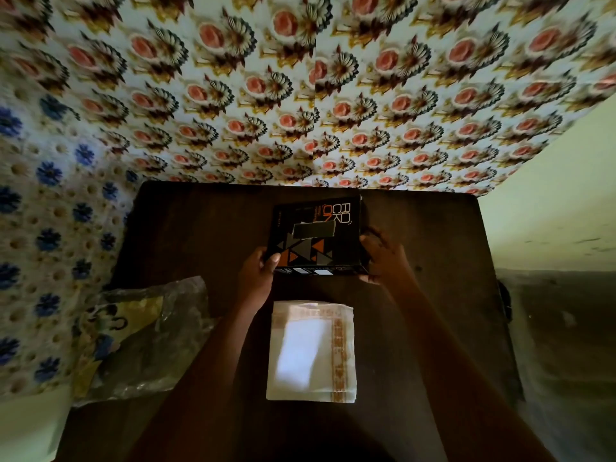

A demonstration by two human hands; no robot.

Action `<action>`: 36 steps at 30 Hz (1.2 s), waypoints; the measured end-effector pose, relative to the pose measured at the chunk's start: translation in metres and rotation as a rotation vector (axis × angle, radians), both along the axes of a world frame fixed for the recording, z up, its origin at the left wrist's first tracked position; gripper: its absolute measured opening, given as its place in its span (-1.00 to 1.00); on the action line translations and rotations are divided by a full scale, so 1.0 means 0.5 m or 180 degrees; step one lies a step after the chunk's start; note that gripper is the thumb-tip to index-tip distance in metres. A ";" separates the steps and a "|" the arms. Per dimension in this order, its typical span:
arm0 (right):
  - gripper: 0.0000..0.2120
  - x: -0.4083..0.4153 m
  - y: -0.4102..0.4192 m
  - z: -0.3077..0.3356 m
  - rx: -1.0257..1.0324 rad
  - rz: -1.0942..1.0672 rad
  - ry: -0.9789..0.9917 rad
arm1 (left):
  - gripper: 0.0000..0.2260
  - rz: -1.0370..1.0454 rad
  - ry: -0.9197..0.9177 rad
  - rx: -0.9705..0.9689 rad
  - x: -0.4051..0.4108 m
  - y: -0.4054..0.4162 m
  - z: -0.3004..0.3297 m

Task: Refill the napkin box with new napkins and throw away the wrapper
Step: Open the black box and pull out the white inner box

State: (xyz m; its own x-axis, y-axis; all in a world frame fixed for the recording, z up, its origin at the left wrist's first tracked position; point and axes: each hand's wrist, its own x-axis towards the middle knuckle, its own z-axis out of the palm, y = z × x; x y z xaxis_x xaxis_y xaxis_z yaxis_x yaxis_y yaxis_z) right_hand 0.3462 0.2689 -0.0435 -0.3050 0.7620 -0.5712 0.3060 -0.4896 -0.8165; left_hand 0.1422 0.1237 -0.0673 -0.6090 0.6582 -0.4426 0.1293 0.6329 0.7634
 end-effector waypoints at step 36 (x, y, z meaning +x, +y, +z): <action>-0.46 0.075 -0.031 -0.041 0.1469 0.0533 -0.0221 | -0.22 -0.0176 0.0056 -0.0004 -0.004 0.023 -0.043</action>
State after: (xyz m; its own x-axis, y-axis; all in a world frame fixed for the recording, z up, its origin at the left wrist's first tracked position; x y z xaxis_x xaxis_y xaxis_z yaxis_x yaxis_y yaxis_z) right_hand 0.3838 0.2535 -0.0642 -0.4181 0.8840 -0.2091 0.4110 -0.0212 -0.9114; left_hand 0.1400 0.1354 -0.0886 -0.5794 0.6906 -0.4328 0.1775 0.6252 0.7600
